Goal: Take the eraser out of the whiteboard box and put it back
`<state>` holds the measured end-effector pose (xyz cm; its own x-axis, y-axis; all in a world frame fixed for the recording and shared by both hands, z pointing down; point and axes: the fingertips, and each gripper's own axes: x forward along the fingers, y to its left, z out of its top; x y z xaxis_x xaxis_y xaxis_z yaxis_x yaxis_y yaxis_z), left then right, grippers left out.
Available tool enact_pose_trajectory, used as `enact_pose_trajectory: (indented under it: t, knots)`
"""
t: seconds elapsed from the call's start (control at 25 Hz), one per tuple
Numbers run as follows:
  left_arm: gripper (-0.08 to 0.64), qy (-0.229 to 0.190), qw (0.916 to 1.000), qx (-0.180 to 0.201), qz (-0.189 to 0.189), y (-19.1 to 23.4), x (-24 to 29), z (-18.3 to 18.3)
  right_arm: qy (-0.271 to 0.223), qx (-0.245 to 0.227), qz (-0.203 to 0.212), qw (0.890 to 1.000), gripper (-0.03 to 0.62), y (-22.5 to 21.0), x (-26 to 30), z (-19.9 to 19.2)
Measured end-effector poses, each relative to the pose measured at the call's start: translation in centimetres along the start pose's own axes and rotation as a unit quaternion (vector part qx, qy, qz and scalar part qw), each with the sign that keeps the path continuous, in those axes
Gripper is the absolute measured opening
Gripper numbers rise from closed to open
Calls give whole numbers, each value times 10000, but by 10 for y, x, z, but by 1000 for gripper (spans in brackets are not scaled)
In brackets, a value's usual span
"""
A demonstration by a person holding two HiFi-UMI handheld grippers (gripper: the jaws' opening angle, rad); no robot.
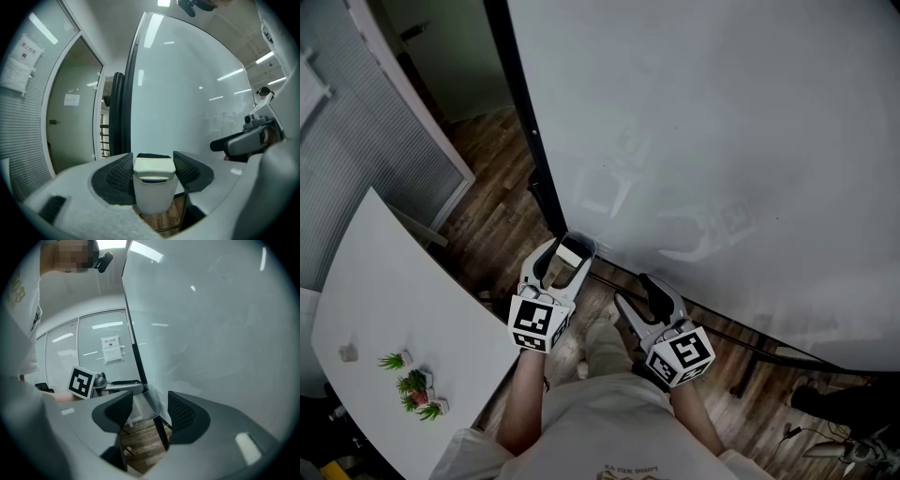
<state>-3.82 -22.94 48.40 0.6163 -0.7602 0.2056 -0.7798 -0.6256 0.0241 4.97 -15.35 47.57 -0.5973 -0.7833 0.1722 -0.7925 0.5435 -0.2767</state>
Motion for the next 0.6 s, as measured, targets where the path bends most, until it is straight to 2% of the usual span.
enact_pose_trajectory:
  t: [0.48,0.6]
  knots:
    - [262,-82,9999,68,33,-2,-13,9,-107,-68,-36,9999,236,3,-8,6]
    - [261,-192,9998,-21,60,-3,-19,14,-156,-113,-42,9998,236,4,-11,9]
